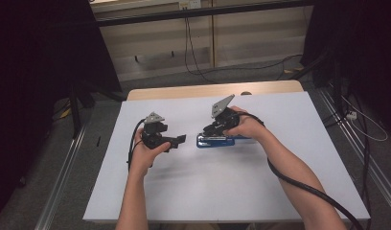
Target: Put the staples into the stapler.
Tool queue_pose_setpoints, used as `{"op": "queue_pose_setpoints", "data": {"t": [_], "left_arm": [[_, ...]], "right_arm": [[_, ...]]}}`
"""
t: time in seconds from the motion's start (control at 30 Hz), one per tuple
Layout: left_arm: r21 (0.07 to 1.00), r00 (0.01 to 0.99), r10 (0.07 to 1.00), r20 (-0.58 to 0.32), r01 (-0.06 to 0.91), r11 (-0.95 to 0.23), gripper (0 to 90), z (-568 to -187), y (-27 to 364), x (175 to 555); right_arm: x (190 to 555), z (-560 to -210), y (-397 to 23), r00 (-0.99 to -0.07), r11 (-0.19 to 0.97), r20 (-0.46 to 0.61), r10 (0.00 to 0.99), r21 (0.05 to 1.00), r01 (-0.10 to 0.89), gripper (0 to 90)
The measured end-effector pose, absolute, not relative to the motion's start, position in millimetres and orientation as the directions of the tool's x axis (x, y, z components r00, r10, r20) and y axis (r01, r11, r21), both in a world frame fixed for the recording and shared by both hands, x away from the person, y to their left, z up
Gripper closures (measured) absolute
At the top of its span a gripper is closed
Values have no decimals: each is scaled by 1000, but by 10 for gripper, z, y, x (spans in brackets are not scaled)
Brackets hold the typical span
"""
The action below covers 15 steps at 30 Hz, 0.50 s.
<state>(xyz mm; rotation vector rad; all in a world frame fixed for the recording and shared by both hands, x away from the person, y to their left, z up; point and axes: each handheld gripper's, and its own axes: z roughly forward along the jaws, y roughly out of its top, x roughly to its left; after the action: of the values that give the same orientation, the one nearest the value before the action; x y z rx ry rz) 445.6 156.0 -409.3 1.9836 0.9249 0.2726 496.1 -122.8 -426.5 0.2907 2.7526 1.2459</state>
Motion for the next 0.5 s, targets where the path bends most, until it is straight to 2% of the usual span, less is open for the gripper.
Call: {"op": "queue_pose_setpoints", "data": {"t": [0.5], "left_arm": [[805,697,698,-163,504,-315,63,-4102,1560,4458]], "right_arm": [[4968,-4284,-1206,-980,655,-30,198,748,110,789]]}}
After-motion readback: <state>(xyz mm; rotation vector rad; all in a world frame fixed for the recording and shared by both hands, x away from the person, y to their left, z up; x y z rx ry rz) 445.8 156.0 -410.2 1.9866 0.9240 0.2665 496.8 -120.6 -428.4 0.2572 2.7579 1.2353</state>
